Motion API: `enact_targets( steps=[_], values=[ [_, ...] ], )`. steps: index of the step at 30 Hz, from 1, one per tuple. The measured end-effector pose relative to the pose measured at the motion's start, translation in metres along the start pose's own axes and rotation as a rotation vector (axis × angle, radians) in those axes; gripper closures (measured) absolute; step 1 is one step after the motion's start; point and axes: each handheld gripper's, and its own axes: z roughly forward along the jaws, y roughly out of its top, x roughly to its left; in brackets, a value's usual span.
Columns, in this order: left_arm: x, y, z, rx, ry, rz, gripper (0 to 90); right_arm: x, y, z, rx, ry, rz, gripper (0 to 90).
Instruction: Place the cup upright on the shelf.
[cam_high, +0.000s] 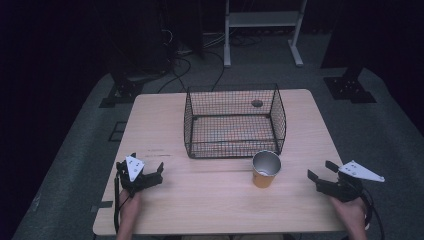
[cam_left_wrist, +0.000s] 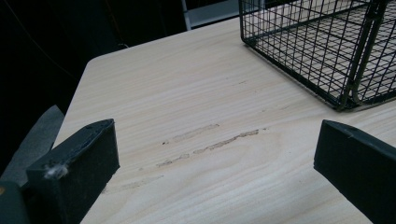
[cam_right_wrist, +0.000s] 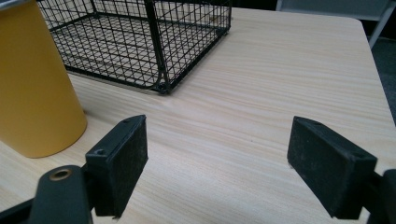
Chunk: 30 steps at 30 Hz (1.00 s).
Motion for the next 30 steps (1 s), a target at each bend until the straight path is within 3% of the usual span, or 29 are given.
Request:
enact_targets(
  steps=[13,30],
  values=[
    [-0.001,0.0,-0.001,-0.002,0.002,0.006,0.0,0.016,0.005,-0.003,0.003,0.048,-0.039,16.2],
    [0.0,0.0,-0.001,-0.006,0.004,0.0,0.0,0.055,0.016,-0.007,0.022,0.149,-0.129,13.0]
  ],
)
